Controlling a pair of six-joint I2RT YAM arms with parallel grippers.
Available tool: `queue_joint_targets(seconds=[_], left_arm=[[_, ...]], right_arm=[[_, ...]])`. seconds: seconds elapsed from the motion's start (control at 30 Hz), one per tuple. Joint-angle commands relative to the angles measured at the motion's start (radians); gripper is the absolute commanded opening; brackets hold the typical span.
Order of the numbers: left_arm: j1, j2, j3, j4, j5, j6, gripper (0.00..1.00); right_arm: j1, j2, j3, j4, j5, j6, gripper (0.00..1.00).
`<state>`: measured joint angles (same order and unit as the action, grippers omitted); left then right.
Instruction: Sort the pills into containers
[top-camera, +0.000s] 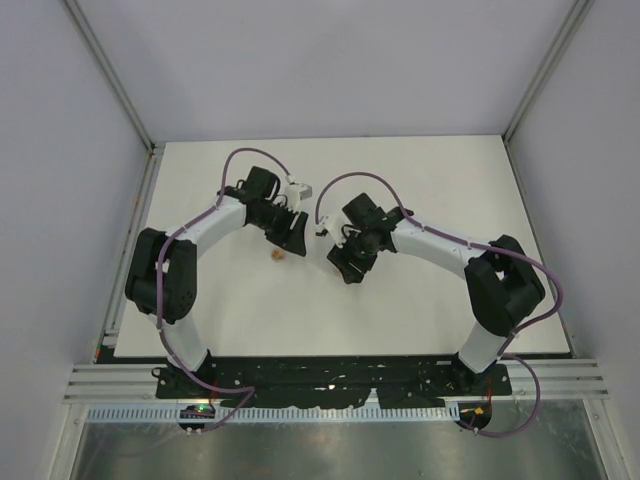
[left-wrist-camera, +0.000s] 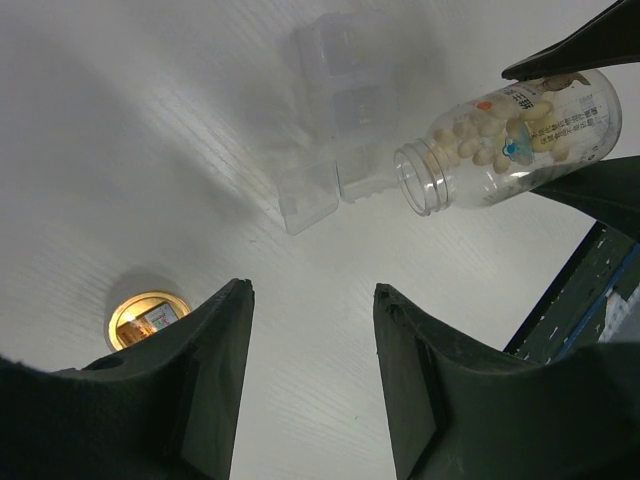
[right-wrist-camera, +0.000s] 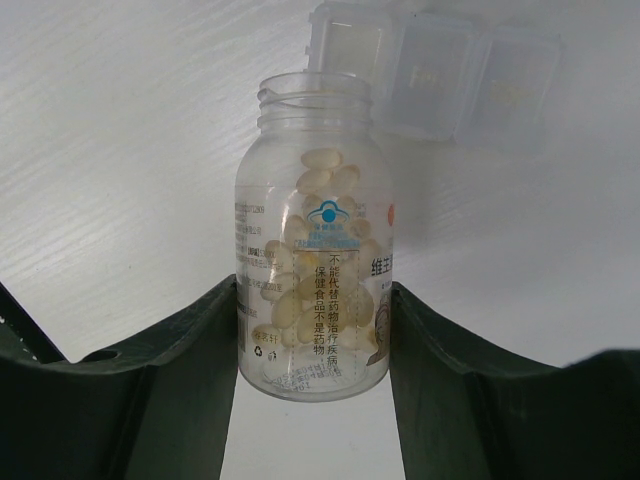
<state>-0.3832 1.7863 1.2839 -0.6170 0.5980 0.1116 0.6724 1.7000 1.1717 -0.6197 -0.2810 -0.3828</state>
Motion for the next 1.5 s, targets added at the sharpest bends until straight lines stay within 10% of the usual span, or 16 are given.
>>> queue_joint_targets(seconds=[0.0,1.47], left_arm=[[0.003,-0.048,-0.008,0.033,0.002,-0.003,0.56],[0.018,-0.039,-0.026,0.06,-0.064,-0.033,0.58]], right_arm=[[0.007,0.006,0.059,-0.017,0.016,-0.002,0.06],[0.023,0.076,0.183,-0.146,0.063,-0.027,0.06]])
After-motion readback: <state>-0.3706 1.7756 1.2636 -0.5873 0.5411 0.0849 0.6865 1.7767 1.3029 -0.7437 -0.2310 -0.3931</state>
